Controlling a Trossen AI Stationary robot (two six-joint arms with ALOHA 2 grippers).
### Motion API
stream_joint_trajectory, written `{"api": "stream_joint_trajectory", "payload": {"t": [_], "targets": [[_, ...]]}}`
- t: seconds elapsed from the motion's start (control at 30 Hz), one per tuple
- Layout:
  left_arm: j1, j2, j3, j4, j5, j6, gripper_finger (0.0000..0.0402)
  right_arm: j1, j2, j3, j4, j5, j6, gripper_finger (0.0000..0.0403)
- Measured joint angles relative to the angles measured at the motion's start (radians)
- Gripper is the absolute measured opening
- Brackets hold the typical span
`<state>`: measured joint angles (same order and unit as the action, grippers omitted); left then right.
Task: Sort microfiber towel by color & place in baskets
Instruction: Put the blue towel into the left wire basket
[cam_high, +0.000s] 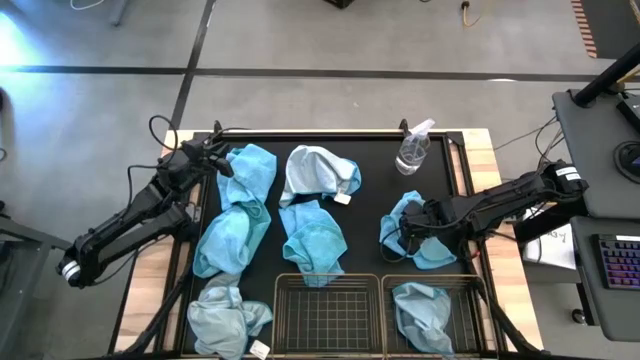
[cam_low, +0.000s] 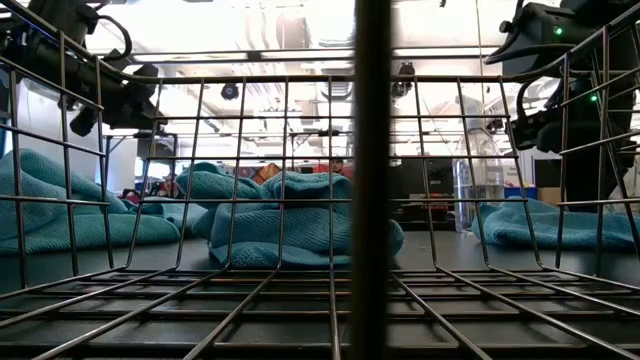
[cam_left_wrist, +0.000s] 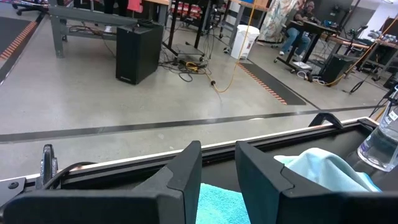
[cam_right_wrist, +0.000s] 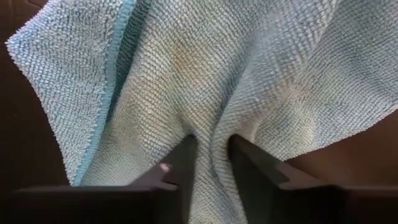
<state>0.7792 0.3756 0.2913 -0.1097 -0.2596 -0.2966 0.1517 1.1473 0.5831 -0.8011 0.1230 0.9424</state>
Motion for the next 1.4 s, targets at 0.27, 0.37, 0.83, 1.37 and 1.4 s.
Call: {"api": "stream_joint_trajectory", "payload": {"t": [0.27,0.37,0.83,1.37,1.4], "targets": [[0.000,0.000,0.000,0.000,0.000,0.000,0.0084,0.000,0.000,0.000,0.000,0.000,0.014,0.0012],[0.000,0.000,0.000,0.000,0.000,0.000,0.0084,0.000,0.000,0.007,-0.007,-0.001,0.015,0.0009],[0.000,0.000,0.000,-0.009,0.000,0.000,0.0084,0.001,-0.001,0.338,0.000,0.059,-0.155,0.0009],[0.000,0.000,-0.015,-0.026,0.000,-0.001,0.0084,0.068,0.000,0.623,0.308,0.053,-0.367,0.0009],[0.000,0.000,-0.016,-0.025,0.000,-0.001,0.0084,0.078,0.003,0.623,0.334,0.040,-0.367,0.0009]]}}
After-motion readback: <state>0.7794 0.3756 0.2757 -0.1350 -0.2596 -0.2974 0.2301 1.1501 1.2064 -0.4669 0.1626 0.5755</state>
